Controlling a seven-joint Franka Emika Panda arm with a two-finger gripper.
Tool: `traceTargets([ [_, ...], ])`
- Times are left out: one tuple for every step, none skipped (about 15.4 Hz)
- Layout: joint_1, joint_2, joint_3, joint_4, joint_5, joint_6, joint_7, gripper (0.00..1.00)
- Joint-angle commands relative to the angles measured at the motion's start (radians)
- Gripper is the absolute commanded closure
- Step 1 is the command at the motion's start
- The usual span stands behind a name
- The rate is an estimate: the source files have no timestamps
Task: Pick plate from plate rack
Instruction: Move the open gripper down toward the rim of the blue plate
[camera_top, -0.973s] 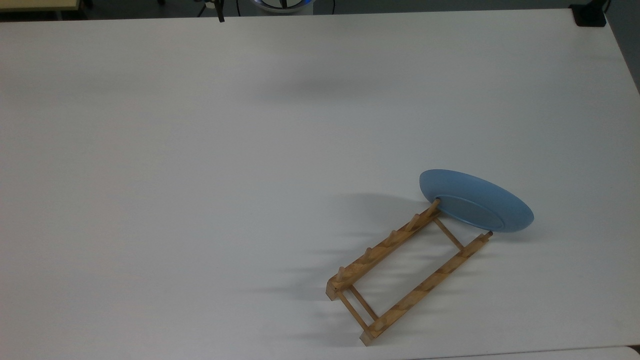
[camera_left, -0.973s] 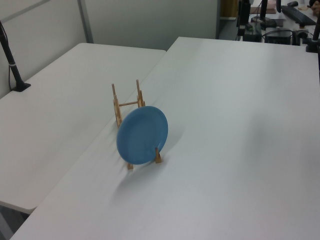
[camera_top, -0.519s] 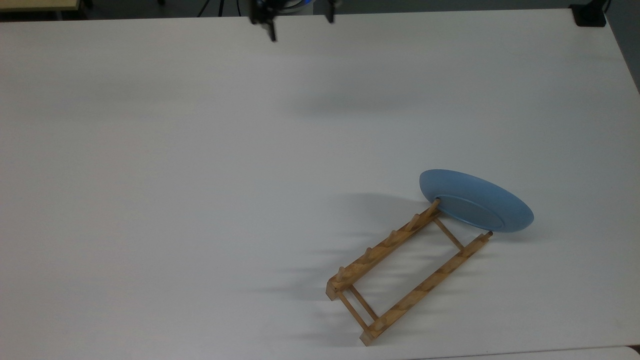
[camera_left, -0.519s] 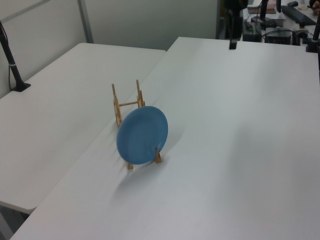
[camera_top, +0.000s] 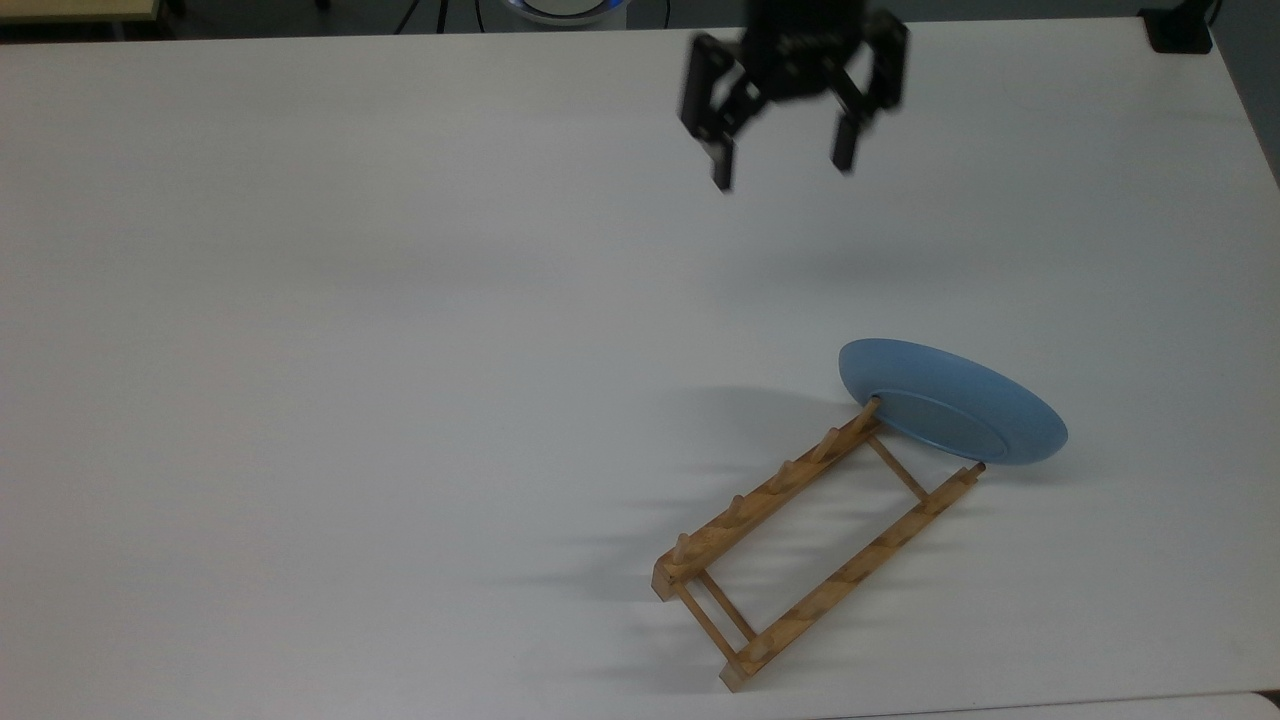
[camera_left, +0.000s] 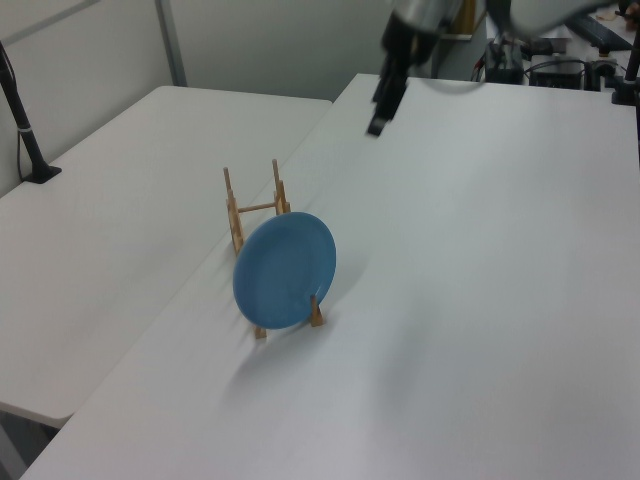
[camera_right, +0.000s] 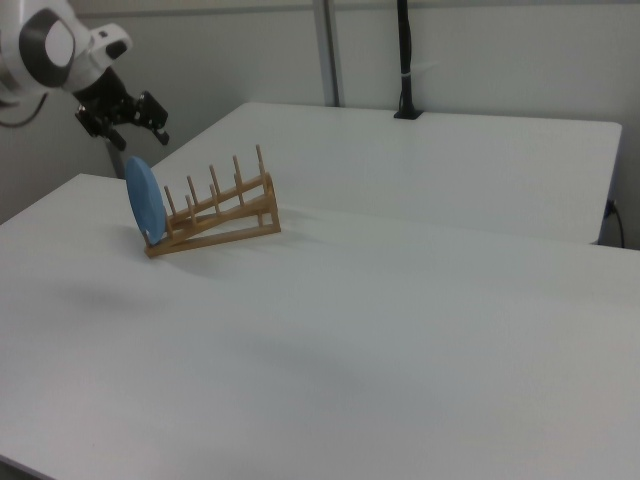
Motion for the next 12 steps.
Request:
traceTargets([
  [0.063,0.123,-0.005,0.021,-0.187,0.125,0.227,0.00],
  [0.076,0.137,-0.005,0.021,-0.213,0.151,0.258,0.00],
  [0.086,0.146,-0.005,0.021,-0.230,0.168,0.283,0.00],
  [0.087,0.154,-0.005,0.021,-0.239,0.171,0.298,0.00],
  [0.090,0.160,-0.005,0.021,-0.247,0.176,0.309,0.01],
  [0.099,0.177,-0.005,0.023,-0.256,0.186,0.318,0.03],
  [0.107,0.187,-0.005,0.023,-0.264,0.199,0.327,0.05],
  [0.110,0.197,-0.005,0.024,-0.269,0.214,0.346,0.07],
  [0.112,0.210,-0.004,0.024,-0.278,0.231,0.367,0.08],
  [0.116,0.218,-0.005,0.024,-0.299,0.245,0.391,0.08],
  [0.121,0.233,-0.004,0.026,-0.324,0.257,0.421,0.08],
  [0.126,0.243,-0.004,0.026,-0.350,0.265,0.451,0.09],
])
